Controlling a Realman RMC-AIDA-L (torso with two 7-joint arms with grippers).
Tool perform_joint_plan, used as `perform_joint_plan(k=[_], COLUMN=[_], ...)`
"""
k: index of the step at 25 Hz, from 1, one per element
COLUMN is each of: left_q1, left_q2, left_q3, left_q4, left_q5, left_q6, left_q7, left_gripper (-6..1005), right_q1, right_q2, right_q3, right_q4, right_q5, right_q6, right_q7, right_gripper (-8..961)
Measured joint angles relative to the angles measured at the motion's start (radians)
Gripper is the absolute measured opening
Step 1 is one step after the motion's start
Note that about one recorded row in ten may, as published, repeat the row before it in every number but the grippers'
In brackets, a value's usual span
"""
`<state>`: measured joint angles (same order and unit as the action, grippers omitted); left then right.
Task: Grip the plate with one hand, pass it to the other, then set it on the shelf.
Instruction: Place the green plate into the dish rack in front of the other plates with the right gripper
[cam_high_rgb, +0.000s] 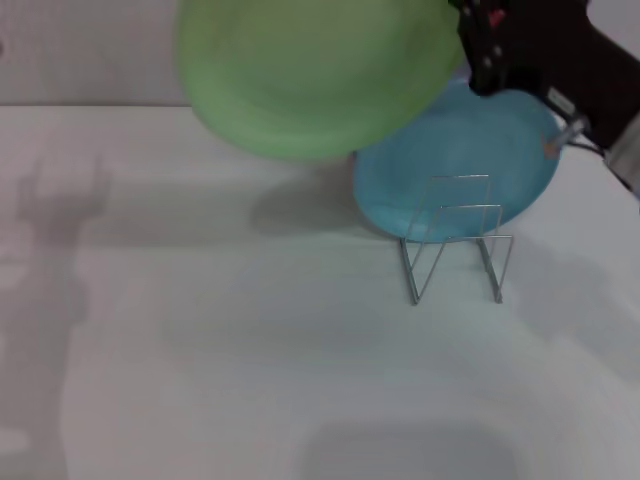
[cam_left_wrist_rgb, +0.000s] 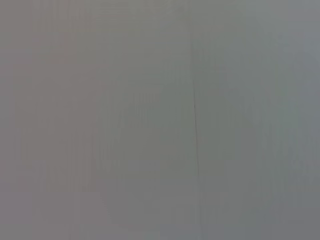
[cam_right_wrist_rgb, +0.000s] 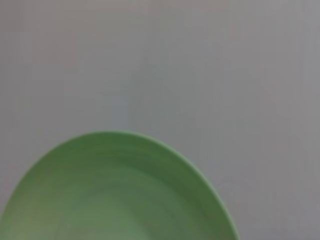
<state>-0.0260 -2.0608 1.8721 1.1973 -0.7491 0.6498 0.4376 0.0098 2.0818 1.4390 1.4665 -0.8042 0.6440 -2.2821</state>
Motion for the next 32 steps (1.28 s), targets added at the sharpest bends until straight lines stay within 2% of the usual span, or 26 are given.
perform_joint_plan(k=[3,8,12,15,19,23,32], left_q1=[-0.006,-0.02,-0.041,-0.061,-0.071,-0.073,-0.081], left_q2=[0.0,0.0,-0.001,0.0,-0.001,-0.003,-0.004], left_q3=[-0.006,-0.006,-0.005,0.002,0.011,0.013,0.017], left_q4=[-0.033,-0.084,-0.139,-0.205,-0.272,-0.292,-0.298], left_q5=[0.047,0.075,0.076,0.09,0.142,0.156,0.156], left_q6=[0.006,0.012,0.038,0.103,0.182,0.204,0.204], left_q7=[-0.062,-0.094,-0.115,-0.168,-0.227,-0.268,-0.291], left_gripper=[806,806,806,806,806,806,806], right_q1=[-0.005,0.005,0.013,0.027,0.047,0.06,0.074], right_q2=[-0.001,0.002,0.002,0.0,-0.003,-0.004,-0.003], right_q3=[0.042,0.153,0.256,0.329,0.43,0.502,0.527], right_q4=[-0.108,-0.312,-0.45,-0.545,-0.64,-0.701,-0.755], right_q5=[0.106,0.174,0.179,0.177,0.145,0.114,0.107], right_q6=[0.17,0.437,0.586,0.67,0.738,0.779,0.783], right_q7=[-0.115,-0.193,-0.222,-0.26,-0.292,-0.312,-0.316], right_gripper=[18,18,18,18,18,18,18])
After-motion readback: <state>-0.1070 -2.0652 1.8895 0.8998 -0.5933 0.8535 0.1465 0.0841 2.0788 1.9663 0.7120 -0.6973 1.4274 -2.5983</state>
